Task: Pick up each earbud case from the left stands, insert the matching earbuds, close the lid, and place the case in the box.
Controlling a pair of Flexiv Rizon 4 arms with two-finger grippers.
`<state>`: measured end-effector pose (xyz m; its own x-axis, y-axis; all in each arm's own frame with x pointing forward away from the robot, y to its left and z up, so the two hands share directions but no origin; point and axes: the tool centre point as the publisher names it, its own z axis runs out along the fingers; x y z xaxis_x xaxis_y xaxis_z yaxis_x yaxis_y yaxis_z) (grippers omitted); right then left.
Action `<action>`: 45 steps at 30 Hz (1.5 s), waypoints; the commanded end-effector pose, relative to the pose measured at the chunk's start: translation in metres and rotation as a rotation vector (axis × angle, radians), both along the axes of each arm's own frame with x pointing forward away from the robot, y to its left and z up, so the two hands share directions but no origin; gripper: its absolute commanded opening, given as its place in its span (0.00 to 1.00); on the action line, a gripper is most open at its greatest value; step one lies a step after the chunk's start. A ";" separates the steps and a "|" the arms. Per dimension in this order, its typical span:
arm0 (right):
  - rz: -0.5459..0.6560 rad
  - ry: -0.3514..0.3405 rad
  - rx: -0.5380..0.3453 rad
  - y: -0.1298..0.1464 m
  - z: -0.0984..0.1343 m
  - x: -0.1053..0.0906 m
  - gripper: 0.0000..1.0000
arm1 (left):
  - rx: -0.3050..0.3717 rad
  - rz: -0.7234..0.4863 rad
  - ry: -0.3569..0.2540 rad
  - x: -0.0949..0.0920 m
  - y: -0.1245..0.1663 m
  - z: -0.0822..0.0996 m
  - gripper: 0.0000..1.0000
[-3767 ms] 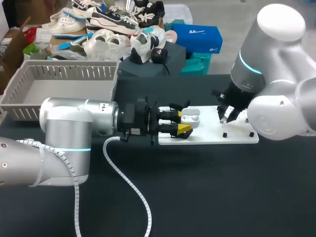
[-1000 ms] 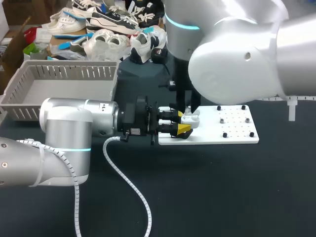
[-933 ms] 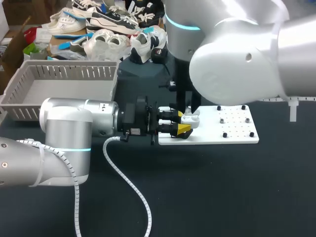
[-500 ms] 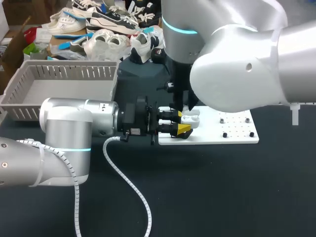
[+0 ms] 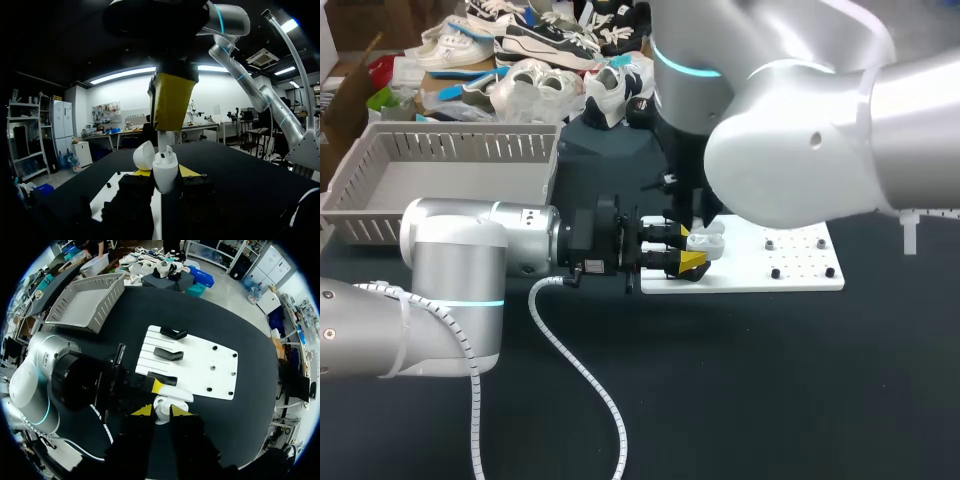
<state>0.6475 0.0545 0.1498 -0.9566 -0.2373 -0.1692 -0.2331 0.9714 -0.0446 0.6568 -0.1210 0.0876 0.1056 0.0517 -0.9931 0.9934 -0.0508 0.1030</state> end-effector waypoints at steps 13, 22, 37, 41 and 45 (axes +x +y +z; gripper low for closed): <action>0.007 0.021 0.010 0.000 -0.008 0.005 0.00 | 0.000 0.003 -0.001 -0.001 0.000 0.000 0.00; 0.008 0.029 0.012 0.001 -0.012 0.007 0.00 | 0.000 0.003 -0.001 -0.001 0.000 0.000 0.00; 0.004 0.036 0.023 0.001 -0.020 0.006 0.00 | 0.000 0.003 -0.001 -0.001 0.000 0.000 0.00; 0.006 0.041 0.018 0.002 -0.022 0.006 0.00 | 0.000 0.003 -0.001 -0.001 0.000 0.000 0.00; 0.013 0.043 0.018 0.004 -0.022 0.006 0.32 | 0.000 0.003 -0.001 -0.001 0.000 0.000 0.00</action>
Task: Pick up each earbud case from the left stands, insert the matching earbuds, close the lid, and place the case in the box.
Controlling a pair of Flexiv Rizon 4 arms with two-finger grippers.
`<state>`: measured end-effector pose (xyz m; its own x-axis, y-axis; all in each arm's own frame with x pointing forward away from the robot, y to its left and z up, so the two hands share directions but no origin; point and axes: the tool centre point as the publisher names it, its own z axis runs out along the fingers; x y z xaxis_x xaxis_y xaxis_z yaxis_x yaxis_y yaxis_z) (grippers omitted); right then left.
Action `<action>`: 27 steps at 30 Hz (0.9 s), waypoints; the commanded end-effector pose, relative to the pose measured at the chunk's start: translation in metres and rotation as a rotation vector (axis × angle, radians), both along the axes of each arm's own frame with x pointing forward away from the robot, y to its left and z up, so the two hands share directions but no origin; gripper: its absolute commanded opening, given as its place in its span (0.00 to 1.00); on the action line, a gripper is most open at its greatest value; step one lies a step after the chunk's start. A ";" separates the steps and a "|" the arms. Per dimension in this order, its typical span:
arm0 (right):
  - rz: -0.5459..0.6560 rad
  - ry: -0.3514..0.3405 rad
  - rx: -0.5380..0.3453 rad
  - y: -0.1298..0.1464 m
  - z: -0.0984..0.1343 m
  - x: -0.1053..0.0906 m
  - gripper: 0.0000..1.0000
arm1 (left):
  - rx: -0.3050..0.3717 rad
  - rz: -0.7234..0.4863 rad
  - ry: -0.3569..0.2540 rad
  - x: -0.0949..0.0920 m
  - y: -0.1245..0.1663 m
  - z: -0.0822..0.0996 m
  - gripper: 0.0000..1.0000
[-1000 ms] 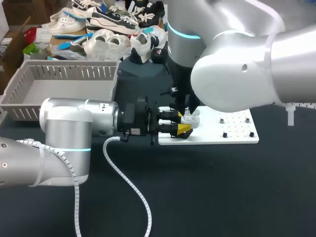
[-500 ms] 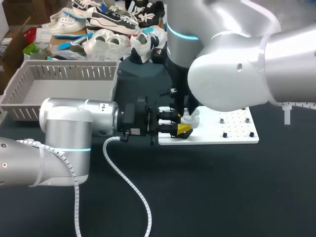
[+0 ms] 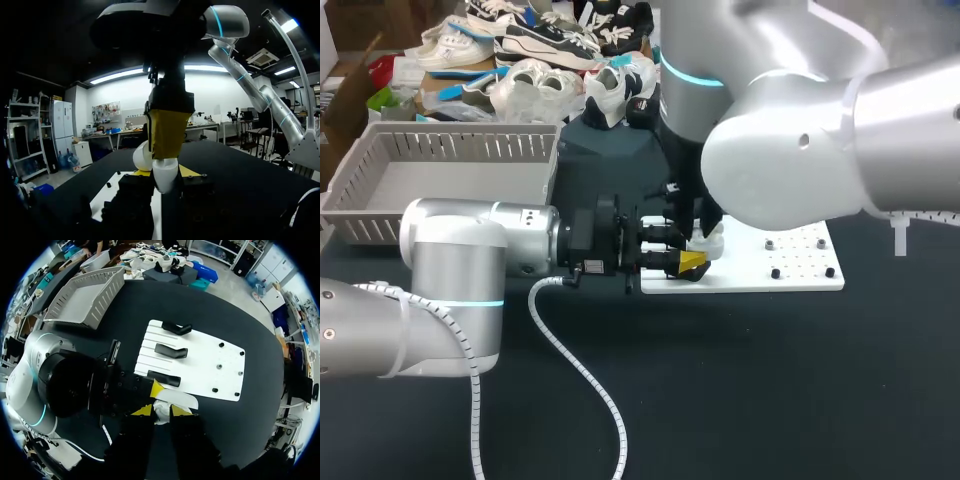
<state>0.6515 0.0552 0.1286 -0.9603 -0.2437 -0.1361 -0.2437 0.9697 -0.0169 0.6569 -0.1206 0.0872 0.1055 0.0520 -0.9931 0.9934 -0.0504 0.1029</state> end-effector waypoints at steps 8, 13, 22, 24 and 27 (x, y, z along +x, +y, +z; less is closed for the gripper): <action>0.009 -0.007 -0.008 0.006 0.006 -0.001 0.49 | 0.000 0.002 -0.001 -0.001 0.000 0.000 0.00; -0.020 -0.040 -0.011 0.002 0.019 -0.009 0.62 | 0.000 0.002 -0.001 -0.001 0.000 0.000 0.00; -0.210 -0.067 -0.026 -0.030 0.030 0.006 1.00 | 0.000 0.002 -0.001 -0.001 0.000 0.000 0.00; -0.235 -0.070 -0.027 -0.035 0.031 0.011 1.00 | 0.000 0.002 -0.001 -0.001 0.000 0.000 0.00; -0.266 -0.068 -0.028 -0.041 0.032 0.020 1.00 | 0.000 0.002 -0.001 -0.001 0.000 0.000 0.00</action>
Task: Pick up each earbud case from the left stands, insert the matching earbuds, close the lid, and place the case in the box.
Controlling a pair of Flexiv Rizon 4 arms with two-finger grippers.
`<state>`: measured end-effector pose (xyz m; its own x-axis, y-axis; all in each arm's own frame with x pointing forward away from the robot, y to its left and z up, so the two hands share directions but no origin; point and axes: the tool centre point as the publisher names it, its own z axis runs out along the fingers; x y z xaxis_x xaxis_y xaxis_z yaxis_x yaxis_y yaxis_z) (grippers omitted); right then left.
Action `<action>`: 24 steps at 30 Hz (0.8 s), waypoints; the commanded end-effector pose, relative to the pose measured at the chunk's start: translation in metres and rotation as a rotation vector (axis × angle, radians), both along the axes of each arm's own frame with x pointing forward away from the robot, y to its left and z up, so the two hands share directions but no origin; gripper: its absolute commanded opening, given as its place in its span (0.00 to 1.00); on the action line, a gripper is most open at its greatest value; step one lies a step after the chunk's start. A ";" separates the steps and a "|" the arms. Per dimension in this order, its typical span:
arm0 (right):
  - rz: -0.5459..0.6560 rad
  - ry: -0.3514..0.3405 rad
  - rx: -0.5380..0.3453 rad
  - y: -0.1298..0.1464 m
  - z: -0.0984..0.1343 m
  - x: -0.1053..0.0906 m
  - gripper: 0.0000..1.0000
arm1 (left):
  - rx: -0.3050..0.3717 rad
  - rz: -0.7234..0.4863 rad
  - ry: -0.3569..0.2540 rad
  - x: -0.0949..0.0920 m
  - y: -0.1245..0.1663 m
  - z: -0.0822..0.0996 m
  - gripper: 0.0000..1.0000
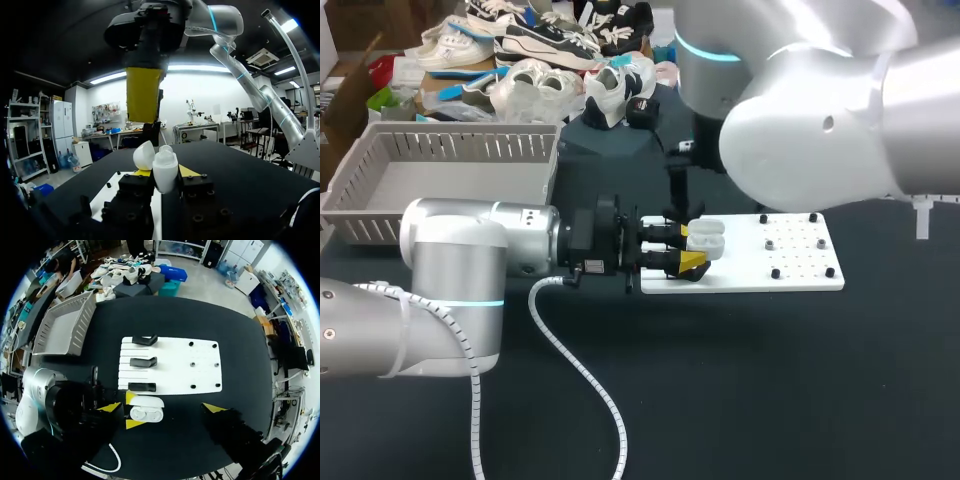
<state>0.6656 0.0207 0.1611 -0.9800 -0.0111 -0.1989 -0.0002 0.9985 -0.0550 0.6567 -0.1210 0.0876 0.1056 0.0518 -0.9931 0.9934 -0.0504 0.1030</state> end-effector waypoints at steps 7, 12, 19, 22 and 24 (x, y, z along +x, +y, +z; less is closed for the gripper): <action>-0.062 0.010 0.009 -0.020 -0.004 0.026 1.00 | 0.000 0.002 -0.001 -0.001 0.000 0.000 0.00; -0.068 0.048 0.020 -0.023 -0.018 0.035 1.00 | 0.000 0.002 -0.001 -0.001 0.000 0.000 0.00; -0.065 0.081 0.027 -0.021 -0.036 0.031 1.00 | 0.000 0.002 -0.001 -0.001 0.000 0.000 0.00; -0.066 0.087 0.028 -0.020 -0.036 0.023 1.00 | 0.000 0.002 -0.001 -0.001 0.000 0.000 0.00; -0.067 0.092 0.028 -0.019 -0.036 0.016 1.00 | 0.000 0.002 -0.001 -0.001 0.000 0.000 0.00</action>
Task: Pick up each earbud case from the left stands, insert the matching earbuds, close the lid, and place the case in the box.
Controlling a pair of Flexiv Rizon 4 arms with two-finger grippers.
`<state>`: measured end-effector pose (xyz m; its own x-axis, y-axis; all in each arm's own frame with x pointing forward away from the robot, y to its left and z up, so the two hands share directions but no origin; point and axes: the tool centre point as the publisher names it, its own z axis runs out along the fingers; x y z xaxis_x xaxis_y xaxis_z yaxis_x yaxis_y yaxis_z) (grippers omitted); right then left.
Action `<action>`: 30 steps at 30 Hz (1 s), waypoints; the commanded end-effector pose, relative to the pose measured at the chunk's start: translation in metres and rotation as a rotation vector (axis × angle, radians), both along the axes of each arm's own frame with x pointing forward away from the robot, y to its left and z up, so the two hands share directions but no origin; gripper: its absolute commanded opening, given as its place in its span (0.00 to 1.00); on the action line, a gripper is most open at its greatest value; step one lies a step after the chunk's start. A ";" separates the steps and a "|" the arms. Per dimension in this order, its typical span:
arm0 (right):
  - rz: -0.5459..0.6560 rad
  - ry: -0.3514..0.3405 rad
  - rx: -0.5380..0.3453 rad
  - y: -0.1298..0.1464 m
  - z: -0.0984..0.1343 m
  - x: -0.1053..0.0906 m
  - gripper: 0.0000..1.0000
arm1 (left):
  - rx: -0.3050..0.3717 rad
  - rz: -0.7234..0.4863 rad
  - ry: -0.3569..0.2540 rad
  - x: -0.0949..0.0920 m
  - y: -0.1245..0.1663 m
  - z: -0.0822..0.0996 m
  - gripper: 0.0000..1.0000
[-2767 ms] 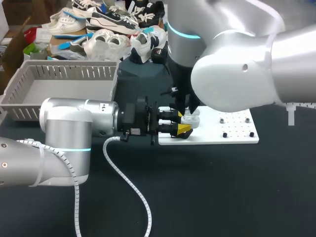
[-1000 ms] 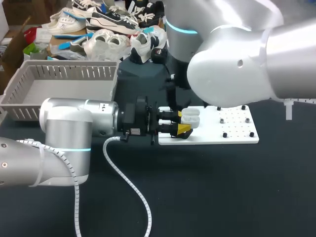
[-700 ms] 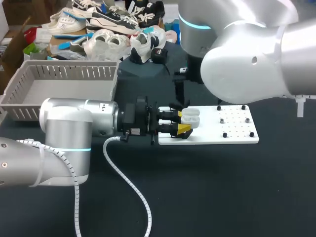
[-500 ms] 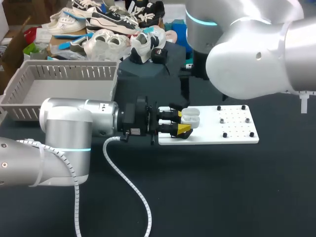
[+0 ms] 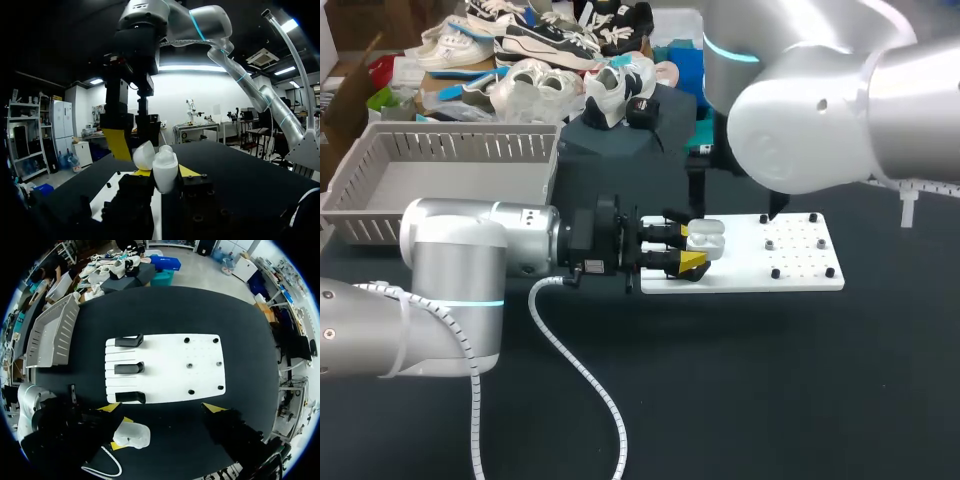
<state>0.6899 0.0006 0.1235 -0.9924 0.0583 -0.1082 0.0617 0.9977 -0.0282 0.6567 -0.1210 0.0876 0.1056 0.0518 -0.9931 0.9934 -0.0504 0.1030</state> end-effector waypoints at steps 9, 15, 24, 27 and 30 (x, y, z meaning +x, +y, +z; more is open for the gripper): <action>-0.022 -0.021 -0.012 0.002 0.009 -0.032 1.00 | 0.000 0.002 -0.001 -0.001 0.000 0.000 0.00; -0.049 -0.061 -0.016 0.000 0.012 -0.039 1.00 | 0.000 0.002 -0.001 -0.001 0.000 0.000 0.00; -0.002 -0.217 -0.015 -0.011 0.021 -0.069 1.00 | 0.004 0.024 0.014 0.002 0.016 0.009 0.00; -0.004 -0.255 -0.011 -0.015 0.021 -0.078 1.00 | -0.007 0.065 0.036 0.007 0.036 0.022 0.00; -0.021 -0.283 0.009 -0.020 0.021 -0.084 1.00 | -0.015 0.104 0.052 0.011 0.055 0.033 0.00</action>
<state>0.6206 -0.0082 0.1445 -0.9745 0.0825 -0.2088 0.0919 0.9951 -0.0358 0.6795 -0.0885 0.1073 0.0520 0.0380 -0.9979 0.9985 0.0178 0.0527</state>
